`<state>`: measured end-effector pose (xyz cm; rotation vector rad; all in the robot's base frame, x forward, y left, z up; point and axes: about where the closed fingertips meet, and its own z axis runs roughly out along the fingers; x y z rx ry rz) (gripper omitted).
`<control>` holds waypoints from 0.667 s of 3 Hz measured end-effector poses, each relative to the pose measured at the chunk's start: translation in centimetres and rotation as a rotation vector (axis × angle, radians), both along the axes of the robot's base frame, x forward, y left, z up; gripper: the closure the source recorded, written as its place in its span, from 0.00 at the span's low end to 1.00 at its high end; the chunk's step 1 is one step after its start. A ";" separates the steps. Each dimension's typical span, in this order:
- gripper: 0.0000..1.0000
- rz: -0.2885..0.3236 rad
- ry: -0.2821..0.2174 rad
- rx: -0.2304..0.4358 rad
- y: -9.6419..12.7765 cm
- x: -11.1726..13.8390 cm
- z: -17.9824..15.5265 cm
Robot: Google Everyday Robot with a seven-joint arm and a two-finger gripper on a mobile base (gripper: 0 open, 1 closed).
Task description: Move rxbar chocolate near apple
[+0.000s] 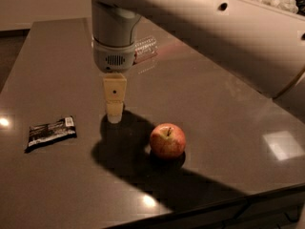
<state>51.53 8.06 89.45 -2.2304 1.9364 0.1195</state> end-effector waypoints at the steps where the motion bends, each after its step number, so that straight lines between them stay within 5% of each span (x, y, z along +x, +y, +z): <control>1: 0.00 0.043 0.026 -0.005 2.4 0.1 -1.8; 2: 0.00 0.098 0.041 -0.020 5.6 0.9 -3.6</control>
Offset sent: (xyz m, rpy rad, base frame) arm 0.0185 0.0951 -0.0576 -0.0499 0.0672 0.1713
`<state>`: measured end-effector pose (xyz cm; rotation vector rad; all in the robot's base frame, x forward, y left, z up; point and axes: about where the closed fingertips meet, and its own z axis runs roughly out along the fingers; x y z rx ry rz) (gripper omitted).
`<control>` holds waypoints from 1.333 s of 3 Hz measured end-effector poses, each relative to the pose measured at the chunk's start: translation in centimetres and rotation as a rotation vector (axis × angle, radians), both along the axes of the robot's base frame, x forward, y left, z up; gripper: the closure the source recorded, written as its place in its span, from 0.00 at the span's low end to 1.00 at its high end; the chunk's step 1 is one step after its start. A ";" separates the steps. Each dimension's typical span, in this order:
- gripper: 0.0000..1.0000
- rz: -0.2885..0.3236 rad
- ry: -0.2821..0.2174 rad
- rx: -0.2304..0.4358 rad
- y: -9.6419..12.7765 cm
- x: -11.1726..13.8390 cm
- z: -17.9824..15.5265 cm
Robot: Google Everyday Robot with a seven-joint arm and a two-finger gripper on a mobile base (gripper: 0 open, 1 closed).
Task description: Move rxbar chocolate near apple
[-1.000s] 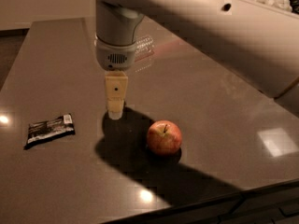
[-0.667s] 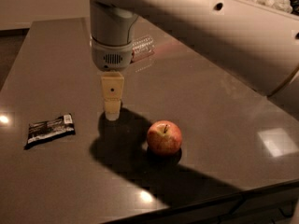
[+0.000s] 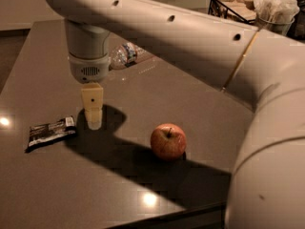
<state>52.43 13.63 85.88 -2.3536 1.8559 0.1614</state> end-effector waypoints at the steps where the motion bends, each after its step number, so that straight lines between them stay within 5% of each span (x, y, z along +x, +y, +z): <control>1: 0.00 0.045 0.000 -0.011 2.5 0.2 -1.0; 4: 0.00 0.135 -0.030 -0.021 6.5 -5.2 -2.4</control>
Offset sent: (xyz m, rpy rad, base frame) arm -0.0334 0.0617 -0.0134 -0.0270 -0.0324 0.1360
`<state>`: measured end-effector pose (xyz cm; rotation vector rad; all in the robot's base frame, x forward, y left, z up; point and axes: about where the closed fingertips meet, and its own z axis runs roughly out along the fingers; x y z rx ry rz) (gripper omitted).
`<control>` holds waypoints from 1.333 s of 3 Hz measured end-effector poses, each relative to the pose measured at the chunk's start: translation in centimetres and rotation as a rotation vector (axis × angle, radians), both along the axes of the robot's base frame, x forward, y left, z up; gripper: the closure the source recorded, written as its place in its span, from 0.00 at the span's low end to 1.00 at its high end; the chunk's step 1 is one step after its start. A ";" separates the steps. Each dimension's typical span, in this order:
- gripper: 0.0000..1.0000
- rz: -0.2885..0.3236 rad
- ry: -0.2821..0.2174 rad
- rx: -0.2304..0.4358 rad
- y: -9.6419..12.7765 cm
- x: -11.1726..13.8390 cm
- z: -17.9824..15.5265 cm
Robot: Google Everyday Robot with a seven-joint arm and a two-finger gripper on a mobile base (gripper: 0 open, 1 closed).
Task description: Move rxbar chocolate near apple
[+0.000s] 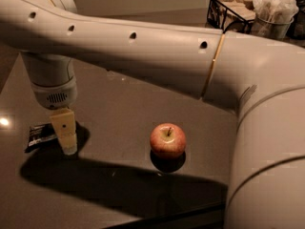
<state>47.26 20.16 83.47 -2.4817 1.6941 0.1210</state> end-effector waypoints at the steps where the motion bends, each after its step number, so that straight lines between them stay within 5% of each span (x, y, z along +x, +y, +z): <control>1: 0.00 0.020 0.017 0.009 1.5 -0.6 -1.0; 2: 0.00 0.039 0.025 0.021 3.1 -0.6 -1.3; 4: 0.43 0.046 0.017 0.020 4.4 -0.7 -0.2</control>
Offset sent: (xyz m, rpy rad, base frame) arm -0.0050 0.0506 -0.0150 0.0348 0.0367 0.0613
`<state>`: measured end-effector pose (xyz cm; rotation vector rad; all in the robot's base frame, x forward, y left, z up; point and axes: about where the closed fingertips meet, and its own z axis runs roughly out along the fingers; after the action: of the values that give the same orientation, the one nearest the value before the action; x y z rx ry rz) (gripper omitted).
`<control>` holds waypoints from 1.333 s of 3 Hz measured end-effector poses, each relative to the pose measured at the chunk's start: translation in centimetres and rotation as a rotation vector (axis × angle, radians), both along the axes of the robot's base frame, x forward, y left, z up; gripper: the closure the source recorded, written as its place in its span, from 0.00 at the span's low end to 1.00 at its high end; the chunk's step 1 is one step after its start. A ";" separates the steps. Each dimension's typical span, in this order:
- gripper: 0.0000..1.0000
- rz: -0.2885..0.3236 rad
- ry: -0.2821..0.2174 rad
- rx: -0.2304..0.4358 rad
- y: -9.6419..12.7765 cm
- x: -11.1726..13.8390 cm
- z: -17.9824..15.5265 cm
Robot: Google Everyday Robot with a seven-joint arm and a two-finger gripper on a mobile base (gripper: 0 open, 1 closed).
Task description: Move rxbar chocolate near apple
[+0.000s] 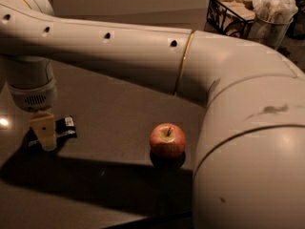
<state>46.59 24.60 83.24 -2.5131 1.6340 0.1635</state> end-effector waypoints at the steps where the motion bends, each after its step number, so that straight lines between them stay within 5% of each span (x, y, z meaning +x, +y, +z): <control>1: 0.64 -0.005 -0.002 -0.001 -0.1 0.0 0.4; 2: 0.88 -0.005 -0.002 -0.001 -0.1 0.0 0.8; 3: 1.00 -0.101 -0.045 -0.013 -3.2 1.1 2.8; 4: 1.00 -0.230 -0.083 -0.011 -7.3 2.3 5.0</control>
Offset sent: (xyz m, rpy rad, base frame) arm 0.0101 -0.0401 0.0373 -0.0265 -0.0674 -0.1300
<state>48.88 17.29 88.21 -2.2833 1.8755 0.0240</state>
